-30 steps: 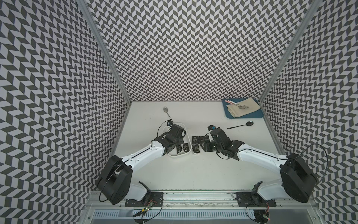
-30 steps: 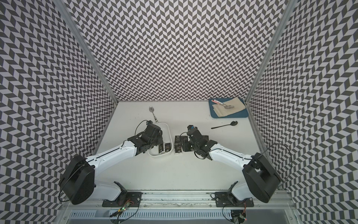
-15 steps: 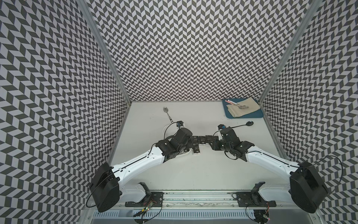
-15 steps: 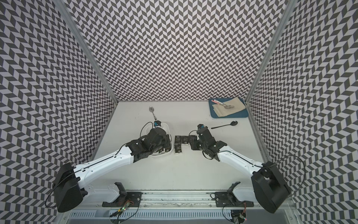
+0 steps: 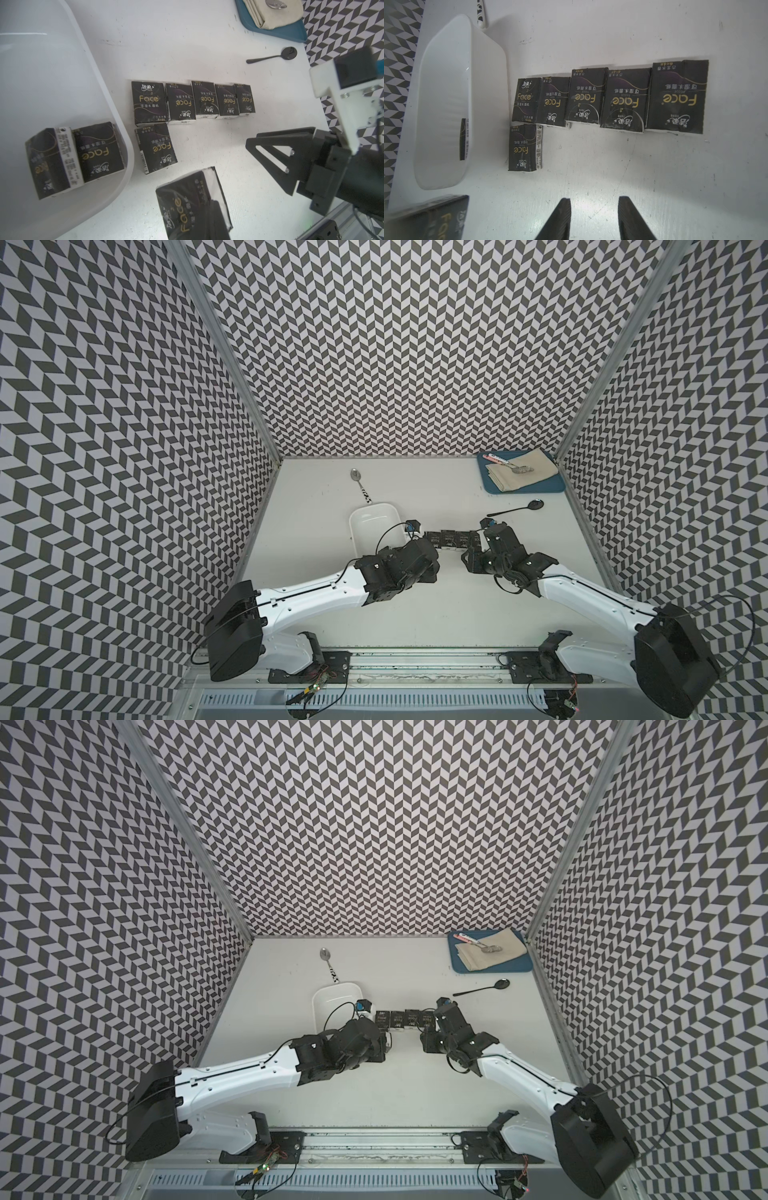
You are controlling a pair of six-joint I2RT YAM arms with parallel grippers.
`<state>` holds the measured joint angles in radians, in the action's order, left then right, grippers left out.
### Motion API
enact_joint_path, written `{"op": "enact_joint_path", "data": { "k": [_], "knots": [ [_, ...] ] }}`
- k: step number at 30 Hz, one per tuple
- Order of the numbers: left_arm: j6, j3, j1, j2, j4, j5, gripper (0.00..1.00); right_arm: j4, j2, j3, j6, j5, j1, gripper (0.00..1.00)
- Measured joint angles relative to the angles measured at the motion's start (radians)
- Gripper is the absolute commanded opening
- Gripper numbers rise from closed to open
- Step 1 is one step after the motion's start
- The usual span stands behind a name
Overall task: Take the pocket tissues out of the storage box
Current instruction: Place the pocket tissues at the center of the board.
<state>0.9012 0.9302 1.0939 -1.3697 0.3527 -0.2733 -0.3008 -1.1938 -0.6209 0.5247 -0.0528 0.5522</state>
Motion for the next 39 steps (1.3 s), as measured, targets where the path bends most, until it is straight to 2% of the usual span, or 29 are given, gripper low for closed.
{"op": "enact_joint_path", "data": {
  "k": [14, 21, 25, 31, 39],
  "knots": [
    [0.089, -0.003, 0.026, -0.184, -0.080, 0.065, 0.00, -0.023, 0.027, 0.024, -0.016, -0.003, -0.001, 0.43],
    [0.110, 0.053, 0.026, -0.278, -0.097, 0.096, 0.00, -0.029, 0.029, 0.024, -0.030, -0.007, -0.001, 0.43],
    [0.114, 0.095, 0.021, -0.300, -0.101, 0.105, 0.07, -0.030, 0.040, 0.026, -0.031, -0.007, -0.001, 0.43],
    [0.097, 0.146, -0.010, -0.294, -0.105, 0.111, 0.24, -0.032, 0.054, 0.027, -0.036, -0.007, -0.001, 0.43],
    [0.076, 0.150, -0.071, -0.219, -0.098, 0.111, 0.29, -0.057, 0.076, 0.027, -0.040, -0.007, -0.001, 0.43]
  ]
}}
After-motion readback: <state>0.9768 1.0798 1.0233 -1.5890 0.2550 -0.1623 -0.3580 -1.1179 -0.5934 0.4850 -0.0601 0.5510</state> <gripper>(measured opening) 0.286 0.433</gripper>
